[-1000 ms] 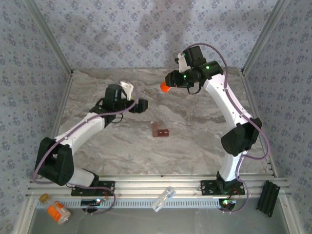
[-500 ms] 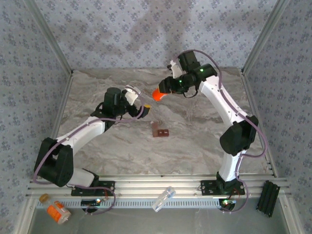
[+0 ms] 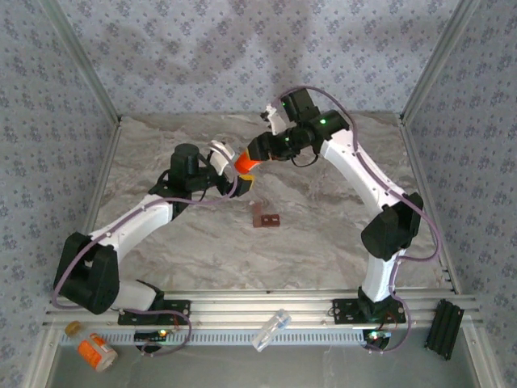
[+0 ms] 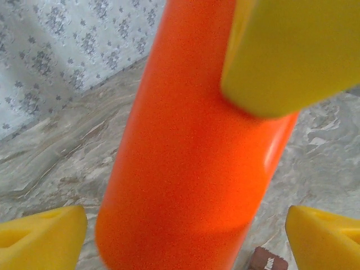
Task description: Sort the pills into containers
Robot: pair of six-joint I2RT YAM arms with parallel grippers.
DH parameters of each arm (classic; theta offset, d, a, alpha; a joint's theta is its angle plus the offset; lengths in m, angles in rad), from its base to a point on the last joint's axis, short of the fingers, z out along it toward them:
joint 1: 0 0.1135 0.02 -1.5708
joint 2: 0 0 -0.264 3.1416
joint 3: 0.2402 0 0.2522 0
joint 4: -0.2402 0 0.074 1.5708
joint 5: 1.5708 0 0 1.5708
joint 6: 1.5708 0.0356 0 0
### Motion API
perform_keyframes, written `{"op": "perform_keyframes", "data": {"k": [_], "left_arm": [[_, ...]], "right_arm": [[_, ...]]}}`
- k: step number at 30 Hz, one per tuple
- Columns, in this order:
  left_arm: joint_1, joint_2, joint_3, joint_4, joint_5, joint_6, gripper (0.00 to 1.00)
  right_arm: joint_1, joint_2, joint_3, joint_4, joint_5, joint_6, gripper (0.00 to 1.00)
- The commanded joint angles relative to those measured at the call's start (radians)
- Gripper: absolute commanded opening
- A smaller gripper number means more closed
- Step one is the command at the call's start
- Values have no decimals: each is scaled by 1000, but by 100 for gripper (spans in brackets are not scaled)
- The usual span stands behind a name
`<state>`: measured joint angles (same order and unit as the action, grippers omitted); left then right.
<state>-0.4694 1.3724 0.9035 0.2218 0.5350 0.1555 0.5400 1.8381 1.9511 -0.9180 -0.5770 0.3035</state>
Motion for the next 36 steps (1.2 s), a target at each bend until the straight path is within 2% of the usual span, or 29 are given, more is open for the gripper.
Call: {"op": "perform_keyframes", "data": {"k": [1, 9, 18, 22, 29, 31, 34, 36], "left_arm": [[-14, -25, 46, 10, 55, -3, 87], [-29, -32, 58, -22, 62, 7, 72], [-32, -23, 66, -53, 73, 9, 64], [-35, -16, 73, -66, 75, 6, 54], [-35, -26, 71, -52, 71, -18, 33], [-35, -30, 70, -52, 66, -24, 22], [-36, -35, 69, -57, 54, -29, 0], [-34, -39, 67, -66, 42, -29, 0]], "right_arm": [[15, -20, -6, 26, -50, 21, 30], [45, -13, -10, 22, -58, 21, 30], [47, -20, -29, 38, -69, 31, 30], [47, -28, -48, 45, -73, 34, 30], [47, -34, -76, 62, -82, 40, 30], [43, -41, -84, 63, -83, 40, 31], [20, -67, -110, 62, -73, 33, 45], [-8, -105, -162, 98, -80, 52, 47]]}}
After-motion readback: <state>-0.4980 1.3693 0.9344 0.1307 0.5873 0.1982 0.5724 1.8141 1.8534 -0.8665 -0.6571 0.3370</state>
